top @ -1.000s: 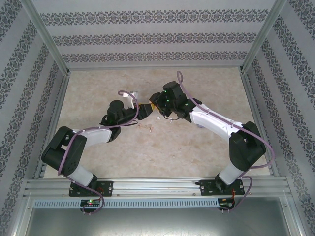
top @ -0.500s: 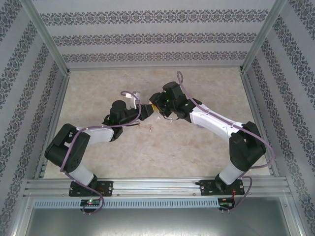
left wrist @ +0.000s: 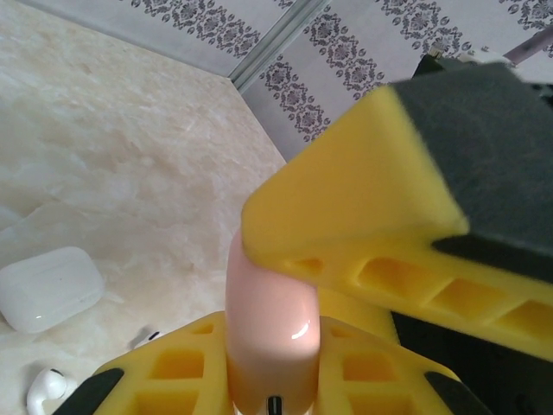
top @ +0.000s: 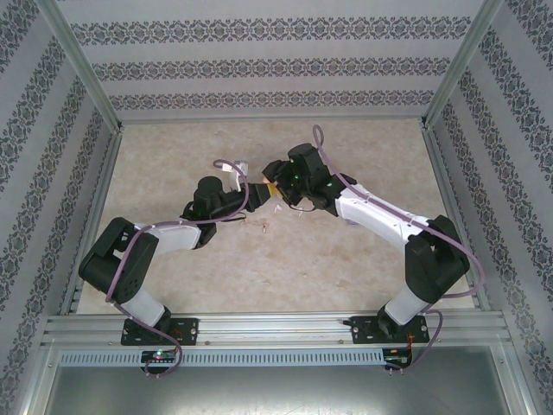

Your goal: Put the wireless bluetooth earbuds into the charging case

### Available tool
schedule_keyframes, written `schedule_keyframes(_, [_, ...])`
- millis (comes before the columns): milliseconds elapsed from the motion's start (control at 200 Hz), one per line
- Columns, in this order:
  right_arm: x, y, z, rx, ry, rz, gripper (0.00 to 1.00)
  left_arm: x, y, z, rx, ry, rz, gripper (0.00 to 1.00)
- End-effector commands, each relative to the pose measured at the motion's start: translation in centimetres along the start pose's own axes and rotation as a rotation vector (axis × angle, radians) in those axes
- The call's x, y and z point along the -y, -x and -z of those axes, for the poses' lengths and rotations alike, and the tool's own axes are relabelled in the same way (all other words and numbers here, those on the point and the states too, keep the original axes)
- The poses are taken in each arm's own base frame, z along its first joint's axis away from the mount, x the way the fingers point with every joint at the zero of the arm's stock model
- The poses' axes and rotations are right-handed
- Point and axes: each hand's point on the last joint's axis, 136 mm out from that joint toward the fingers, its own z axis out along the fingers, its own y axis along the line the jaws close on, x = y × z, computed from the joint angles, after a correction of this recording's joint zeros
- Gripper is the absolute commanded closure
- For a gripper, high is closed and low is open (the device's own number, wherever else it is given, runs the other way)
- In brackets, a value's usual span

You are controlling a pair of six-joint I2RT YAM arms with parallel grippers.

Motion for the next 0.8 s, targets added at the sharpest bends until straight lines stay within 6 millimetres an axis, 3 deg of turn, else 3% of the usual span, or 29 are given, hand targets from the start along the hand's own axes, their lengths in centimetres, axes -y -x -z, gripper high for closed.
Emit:
schedule_keyframes(0, [-1.8, 1.9, 2.8, 0.062, 0.075, 0.032, 0.35, 2.7, 2.2, 0.0, 0.045, -0.061, -0.063, 1.00])
schedule_keyframes(120, [-1.8, 3.6, 5.2, 0.118, 0.104, 0.086, 0.33, 2.9, 2.2, 0.2, 0.025, -0.058, -0.086, 1.00])
schedule_keyframes(380, [1.0, 6.0, 8.7, 0.150, 0.136, 0.352, 0.32, 4.6, 2.7, 0.6, -0.059, -0.127, -0.127, 1.00])
schedule_keyframes(590, [-0.9, 3.0, 10.4, 0.064, 0.317, 0.705, 0.34, 6.7, 2.9, 0.6, -0.145, -0.219, -0.155, 1.00])
schedule_keyframes(794, [-1.9, 0.9, 10.5, -0.005, 0.407, 0.782, 0.38, 7.8, 3.0, 0.5, -0.187, -0.263, -0.161, 1.00])
